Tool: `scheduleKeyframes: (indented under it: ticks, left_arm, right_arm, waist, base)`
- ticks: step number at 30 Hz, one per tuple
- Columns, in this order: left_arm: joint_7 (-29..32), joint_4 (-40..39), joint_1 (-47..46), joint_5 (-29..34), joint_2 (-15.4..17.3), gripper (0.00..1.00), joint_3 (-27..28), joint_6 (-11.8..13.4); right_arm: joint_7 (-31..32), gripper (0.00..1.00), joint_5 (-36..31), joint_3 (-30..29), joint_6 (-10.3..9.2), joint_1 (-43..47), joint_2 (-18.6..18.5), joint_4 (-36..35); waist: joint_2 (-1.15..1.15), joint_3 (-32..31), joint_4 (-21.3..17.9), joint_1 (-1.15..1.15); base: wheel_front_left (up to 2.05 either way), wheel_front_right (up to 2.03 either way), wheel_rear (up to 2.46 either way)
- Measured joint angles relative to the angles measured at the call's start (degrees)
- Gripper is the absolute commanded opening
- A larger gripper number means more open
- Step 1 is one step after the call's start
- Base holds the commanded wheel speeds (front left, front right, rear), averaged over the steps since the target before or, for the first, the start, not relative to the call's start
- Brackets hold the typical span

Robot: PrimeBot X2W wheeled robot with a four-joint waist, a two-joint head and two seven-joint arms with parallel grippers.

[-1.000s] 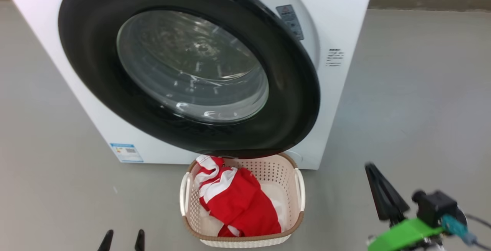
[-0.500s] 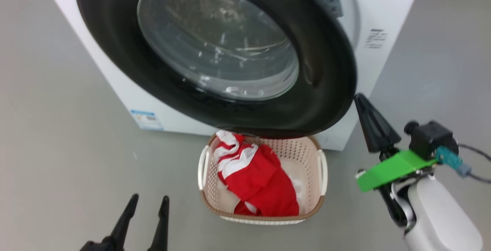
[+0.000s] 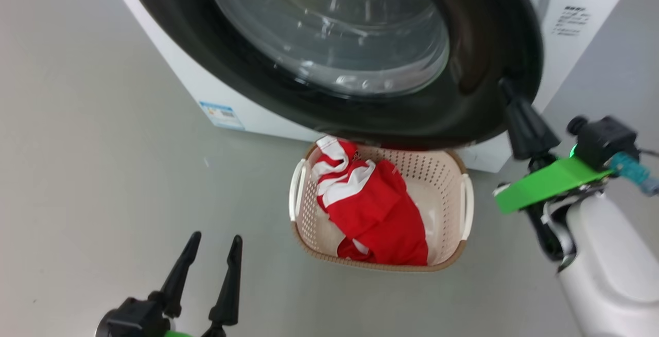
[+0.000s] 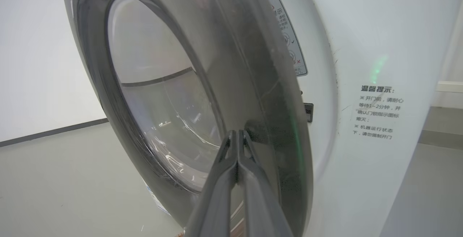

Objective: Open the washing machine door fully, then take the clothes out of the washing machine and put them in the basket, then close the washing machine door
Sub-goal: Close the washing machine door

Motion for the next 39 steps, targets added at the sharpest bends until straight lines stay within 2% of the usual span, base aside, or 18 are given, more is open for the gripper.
scheduleKeyframes:
  ticks: [8, 18, 30, 36, 38, 39]
  left_arm:
    - [0.0, -0.4, -2.8, -1.2, -0.2, 1.0, -1.5, 0.4]
    - [0.0, -0.8, -4.5, -2.4, -0.3, 1.0, -2.0, 1.0]
    - [0.0, 0.2, -4.5, -2.1, -0.3, 1.0, -1.3, 0.9]
    - [0.0, 1.1, -4.1, -1.2, -0.3, 1.0, -0.5, 0.6]
    - [0.0, 1.5, -4.0, -0.5, -0.3, 1.0, -0.2, 0.5]
    - [0.0, 1.6, -3.9, -0.2, -0.3, 1.0, 0.1, 0.2]
  right_arm:
    - [0.0, 0.0, 0.0, -2.1, 0.0, -4.8, -2.0, 0.2]
    - [0.0, 0.0, -1.2, -5.2, 0.51, -9.9, -1.1, 0.2]
    - [0.0, 0.0, -1.5, -5.1, 0.41, -9.0, -0.6, 0.2]
    - [0.0, 0.23, -1.5, -3.4, 0.41, -3.7, 0.1, 0.1]
    - [0.0, 0.42, -1.5, -2.8, 0.41, -1.8, 0.4, -0.1]
    - [0.0, 0.56, -1.5, -2.6, 0.41, -0.8, 0.5, -0.1]
  waist:
    - [0.0, 3.3, 1.5, 0.0]
    - [0.0, 6.6, 2.7, 0.0]
    - [0.0, 4.6, 2.1, 0.0]
    - [0.0, 2.9, 1.1, 0.0]
    - [0.0, 2.2, 0.8, 0.0]
    - [0.0, 1.9, 0.6, 0.0]
  base:
    - [0.0, 0.0, 0.0]
    - [0.0, 0.0, 0.0]
    - [0.0, 0.0, 0.0]
    - [0.0, 0.0, 0.0]
    - [0.0, 0.0, 0.0]
    - [0.0, 0.0, 0.0]
